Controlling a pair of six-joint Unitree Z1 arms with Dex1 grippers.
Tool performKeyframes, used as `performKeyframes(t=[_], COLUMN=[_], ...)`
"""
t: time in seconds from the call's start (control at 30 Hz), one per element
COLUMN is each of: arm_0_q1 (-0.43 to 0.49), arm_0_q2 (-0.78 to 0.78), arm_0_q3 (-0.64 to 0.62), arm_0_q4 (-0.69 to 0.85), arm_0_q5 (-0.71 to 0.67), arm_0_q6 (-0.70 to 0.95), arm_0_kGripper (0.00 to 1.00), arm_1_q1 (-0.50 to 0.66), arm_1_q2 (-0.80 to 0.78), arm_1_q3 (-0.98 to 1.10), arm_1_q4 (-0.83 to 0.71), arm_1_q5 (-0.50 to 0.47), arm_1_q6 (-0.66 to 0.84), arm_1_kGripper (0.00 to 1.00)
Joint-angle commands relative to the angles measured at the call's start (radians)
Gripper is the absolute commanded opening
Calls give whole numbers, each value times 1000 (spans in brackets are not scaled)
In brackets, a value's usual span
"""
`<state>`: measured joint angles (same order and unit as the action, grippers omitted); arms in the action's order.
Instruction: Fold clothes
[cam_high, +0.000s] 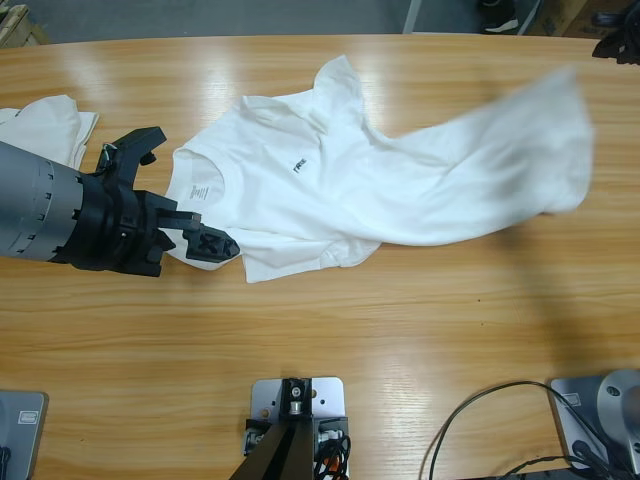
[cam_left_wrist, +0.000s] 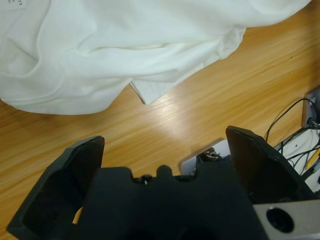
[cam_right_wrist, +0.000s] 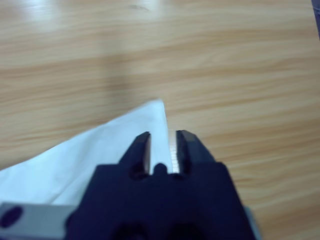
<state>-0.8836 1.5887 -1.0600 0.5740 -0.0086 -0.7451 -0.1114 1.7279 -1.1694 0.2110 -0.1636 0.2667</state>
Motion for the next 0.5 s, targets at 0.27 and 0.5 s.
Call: performKeyframes(t=[0.27, 0.5], arm_0_q1=[-13, -12], arm_0_q2=[80, 155], arm_0_q3=[112, 181], arm_0_q4=[-112, -242], arm_0_q5=[17, -60], arm_0_q6=[-425, -763], arm_0_kGripper=[964, 997], arm_1_q1=[428, 434], arm_1_q2=[-421, -482], arm_1_q3=[378, 463], arm_1_q4=[242, 234], arm_1_q5=[31, 60], arm_1_q6=[178, 201], arm_1_kGripper=[977, 975])
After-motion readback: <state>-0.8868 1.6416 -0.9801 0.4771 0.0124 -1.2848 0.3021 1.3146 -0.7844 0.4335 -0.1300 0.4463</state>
